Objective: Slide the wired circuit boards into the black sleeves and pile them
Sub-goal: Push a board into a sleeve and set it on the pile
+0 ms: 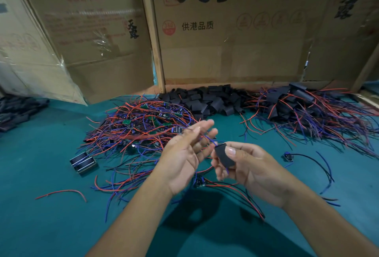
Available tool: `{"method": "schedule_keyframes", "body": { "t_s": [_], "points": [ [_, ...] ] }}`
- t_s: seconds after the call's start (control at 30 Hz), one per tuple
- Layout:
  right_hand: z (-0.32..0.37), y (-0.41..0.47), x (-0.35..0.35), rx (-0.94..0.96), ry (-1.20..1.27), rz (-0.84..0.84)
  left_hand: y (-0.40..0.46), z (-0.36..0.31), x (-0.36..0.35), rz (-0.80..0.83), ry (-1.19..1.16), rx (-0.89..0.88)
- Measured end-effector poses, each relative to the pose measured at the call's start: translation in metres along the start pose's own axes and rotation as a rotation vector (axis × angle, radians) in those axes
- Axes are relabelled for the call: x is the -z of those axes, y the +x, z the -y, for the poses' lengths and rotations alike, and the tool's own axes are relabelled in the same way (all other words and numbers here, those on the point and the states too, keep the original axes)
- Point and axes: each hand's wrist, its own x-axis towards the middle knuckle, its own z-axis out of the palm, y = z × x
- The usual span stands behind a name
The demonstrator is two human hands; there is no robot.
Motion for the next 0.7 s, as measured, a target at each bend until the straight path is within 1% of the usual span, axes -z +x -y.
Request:
{"method": "schedule_keyframes", "body": {
  "t_s": [0.1,0.17,0.3,0.37,0.5,0.57,0.6,0.63,0.7],
  "points": [
    [0.002,-0.001,0.005,-0.005,-0.041,0.02,-0.003,0.006,-0.003,0.034,0.025,0.043],
    [0.002,0.0,0.007,-0.01,-0.059,0.022,-0.002,0.008,-0.002,0.042,0.054,0.03],
    [0.005,-0.001,0.012,-0.006,-0.08,0.004,-0.001,0.003,0.004,0.035,0.223,-0.048],
    [0.007,-0.001,0.015,0.008,-0.082,-0.014,-0.001,-0.002,0.006,0.019,0.239,-0.079],
    [0.011,-0.002,0.023,0.043,-0.079,-0.033,0.002,-0.011,0.011,-0.063,0.228,-0.185],
    [0.011,-0.002,0.028,0.064,-0.12,-0.068,0.002,-0.016,0.013,-0.103,0.223,-0.245],
    [0.011,-0.001,0.03,0.086,-0.201,-0.113,0.002,-0.018,0.015,-0.117,0.221,-0.27],
    [0.01,-0.001,0.032,0.122,-0.365,-0.188,0.001,-0.02,0.015,-0.127,0.219,-0.29],
    [0.008,0.0,0.037,0.215,-0.849,-0.376,0.001,-0.022,0.015,-0.134,0.22,-0.319]
  ]
}}
